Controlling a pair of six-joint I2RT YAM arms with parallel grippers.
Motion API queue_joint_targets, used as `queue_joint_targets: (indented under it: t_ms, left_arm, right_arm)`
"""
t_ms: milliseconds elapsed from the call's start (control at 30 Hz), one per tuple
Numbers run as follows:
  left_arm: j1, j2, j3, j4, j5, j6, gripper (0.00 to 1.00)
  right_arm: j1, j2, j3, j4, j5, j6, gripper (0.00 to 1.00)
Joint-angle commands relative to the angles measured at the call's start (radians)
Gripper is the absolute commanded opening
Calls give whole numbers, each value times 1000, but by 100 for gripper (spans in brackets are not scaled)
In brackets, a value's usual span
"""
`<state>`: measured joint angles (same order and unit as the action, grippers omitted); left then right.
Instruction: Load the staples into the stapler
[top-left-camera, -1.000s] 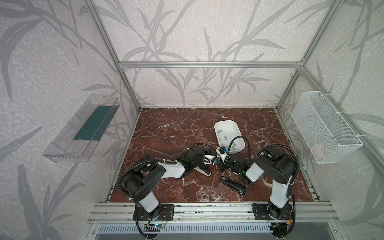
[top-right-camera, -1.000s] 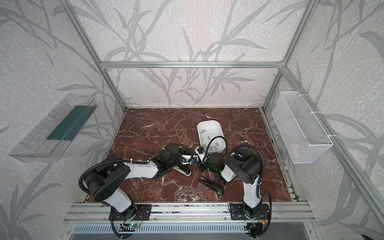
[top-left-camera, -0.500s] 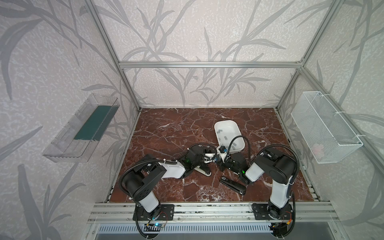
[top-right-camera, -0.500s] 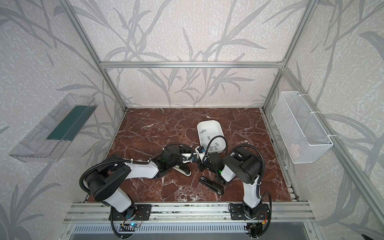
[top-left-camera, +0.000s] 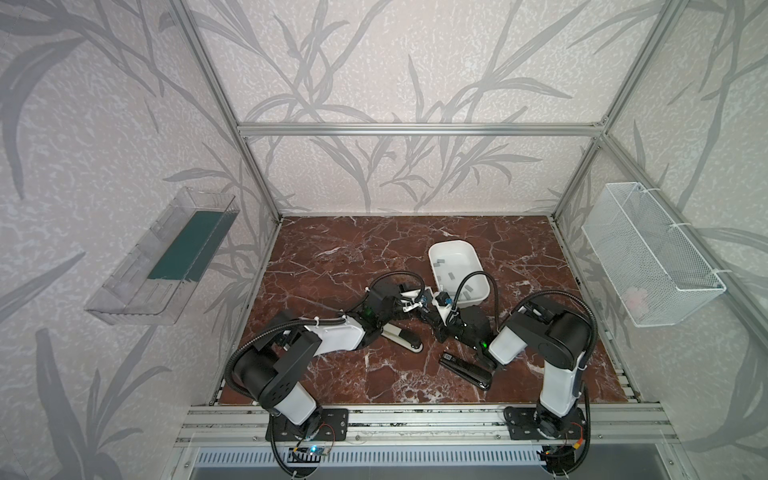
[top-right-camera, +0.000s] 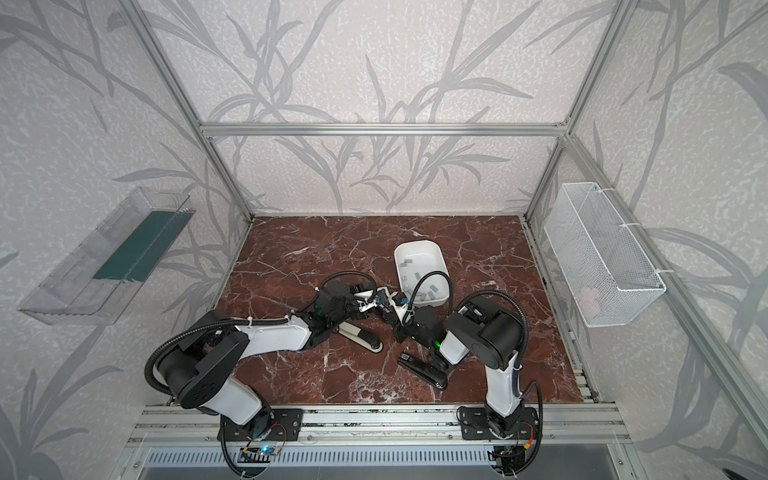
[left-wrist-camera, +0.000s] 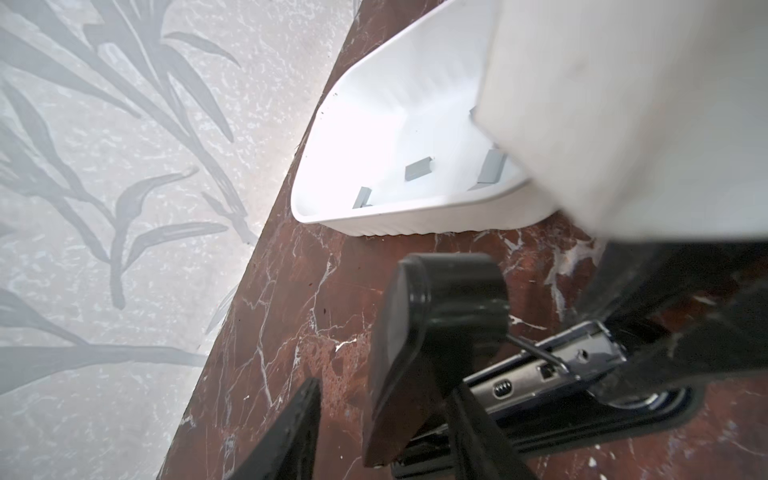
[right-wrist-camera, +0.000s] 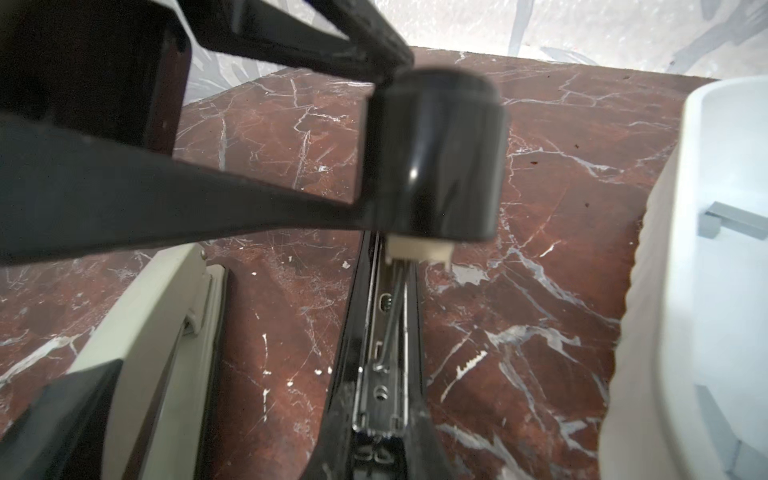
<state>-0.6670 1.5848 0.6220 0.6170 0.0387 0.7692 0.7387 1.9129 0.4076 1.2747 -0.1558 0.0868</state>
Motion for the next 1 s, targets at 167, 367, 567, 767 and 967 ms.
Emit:
queue_joint_targets:
  t_ms: [167,367,567,767,967]
  left_arm:
    - [46,-55,48,180,13,-74,53]
    - [95,-87,69,117,41,-127,52]
    - [106,-70,105,108,3,-147,54]
    - [134,-37,146,99,-45,-167,54]
    - [170,-17,169,84,-68,-183,55]
  right_arm:
    - [56,30,-2,17,-148,-27,0]
    - [57,37,-2,14,-155,-27,0]
    - [67,44,-4,17,-147,-30,0]
    - [85,32,-5,-11,-119,-52,0]
    - [100,25,-6,-19,-100,-65,0]
